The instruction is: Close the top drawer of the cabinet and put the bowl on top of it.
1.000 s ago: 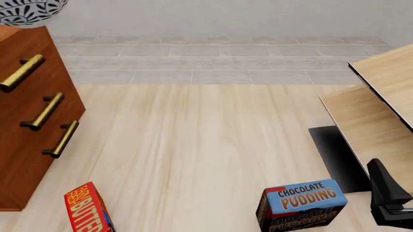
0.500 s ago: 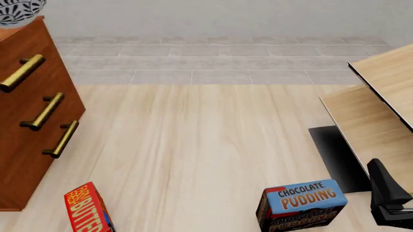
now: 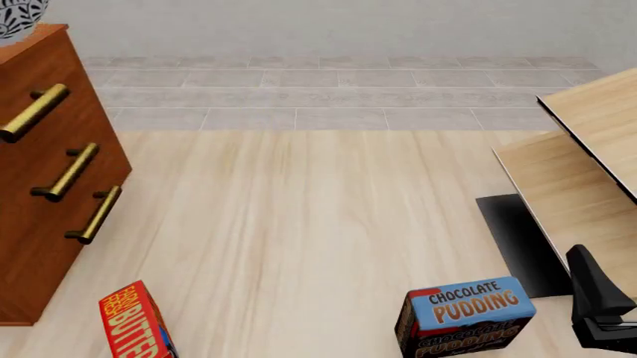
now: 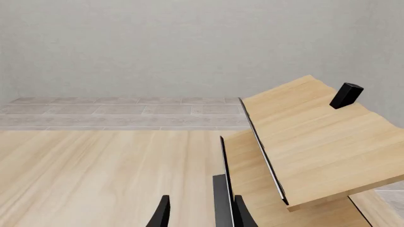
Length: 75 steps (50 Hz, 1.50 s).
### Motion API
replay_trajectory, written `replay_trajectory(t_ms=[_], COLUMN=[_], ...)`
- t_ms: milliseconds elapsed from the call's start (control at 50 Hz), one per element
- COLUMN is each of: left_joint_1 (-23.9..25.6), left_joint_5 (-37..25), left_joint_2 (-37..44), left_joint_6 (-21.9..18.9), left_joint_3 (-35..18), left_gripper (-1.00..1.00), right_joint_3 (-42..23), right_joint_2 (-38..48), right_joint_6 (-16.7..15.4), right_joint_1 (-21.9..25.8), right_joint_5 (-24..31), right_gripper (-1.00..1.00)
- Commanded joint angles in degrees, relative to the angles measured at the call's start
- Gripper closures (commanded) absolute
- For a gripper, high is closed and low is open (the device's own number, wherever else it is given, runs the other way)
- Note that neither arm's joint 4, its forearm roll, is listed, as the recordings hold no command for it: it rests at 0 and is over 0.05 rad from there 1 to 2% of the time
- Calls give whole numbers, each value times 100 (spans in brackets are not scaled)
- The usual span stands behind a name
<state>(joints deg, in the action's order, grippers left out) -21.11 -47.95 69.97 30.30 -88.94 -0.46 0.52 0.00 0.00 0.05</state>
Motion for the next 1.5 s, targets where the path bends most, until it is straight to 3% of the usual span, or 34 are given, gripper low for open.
replay_trajectory(t_ms=[20, 80, 120, 160, 500, 560, 660, 780, 800, 880, 920, 940, 960, 980, 1020, 1040, 1080, 1100, 1160, 1220, 1240, 1300, 1320, 1380, 1480, 1500], left_joint_1=[-294, -368, -423, -515, -899, -986, -1092, -1269, -1297, -1343, -1363, -1397, -1409, -1429, -1432, -1449, -1463, -1461, -1461, -1473, -1467, -1419, -1453, -1461, -1472, -1473], left_joint_5=[163, 175, -17, 221, 515, 346, 596, 667, 465, 652, 450, 686, 541, 785, 466, 753, 819, 565, 455, 507, 786, 919, 634, 932, 971, 631], left_joint_2=[168, 237, 392, 379, 637, 786, 790, 961, 1064, 1064, 1190, 1155, 1221, 1165, 1292, 1208, 1196, 1273, 1302, 1310, 1217, 1140, 1274, 1206, 1228, 1324], left_joint_6=[130, 107, 128, 113, 19, 54, 48, 17, 18, 27, 52, 26, 9, 25, 35, 48, 51, 56, 58, 23, 24, -61, -38, -52, -81, -104], left_joint_3=[-38, -74, -414, -170, -10, -315, -54, -123, -418, -217, -522, -227, -433, -138, -574, -206, -128, -454, -582, -517, -135, 125, -306, 73, 124, -307], left_gripper=[100, 100, 100, 100, 100, 100, 100, 100, 100, 100, 100, 100, 100, 100, 100, 100, 100, 100, 100, 100, 100, 100, 100, 100, 100, 100], right_joint_3=[12, 12, 12, 12, 12, 12, 12, 12, 12, 12, 12, 12, 12, 12, 12, 12, 12, 12, 12, 12, 12, 12, 12, 12, 12, 12], right_joint_2=[-12, -11, -12, -11, -11, -12, -11, -11, -11, -11, -11, -11, -11, -12, -12, -11, -12, -11, -11, -12, -11, -11, -11, -13, -11, -11], right_joint_6=[-2, 0, -1, -1, 0, -2, 0, 0, 1, -1, 0, 1, 1, 0, 1, 1, -1, 2, 0, 1, 0, 0, 0, 1, 1, -1], right_joint_1=[1, 0, 1, 2, 0, 0, 1, 0, -1, 0, 0, -1, 0, 0, 0, 0, -1, 0, 0, 0, 0, 1, 1, 0, 0, 0], right_joint_5=[-3, -3, -3, -3, -3, -3, -3, -3, -3, -3, -3, -3, -3, -3, -3, -3, -3, -3, -3, -3, -3, -3, -3, -3, -3, -3], right_gripper=[-100, -100, -100, -100, -100, -100, -100, -100, -100, -100, -100, -100, -100, -100, -100, -100, -100, -100, -100, -100, -100, -100, -100, -100, -100, -100])
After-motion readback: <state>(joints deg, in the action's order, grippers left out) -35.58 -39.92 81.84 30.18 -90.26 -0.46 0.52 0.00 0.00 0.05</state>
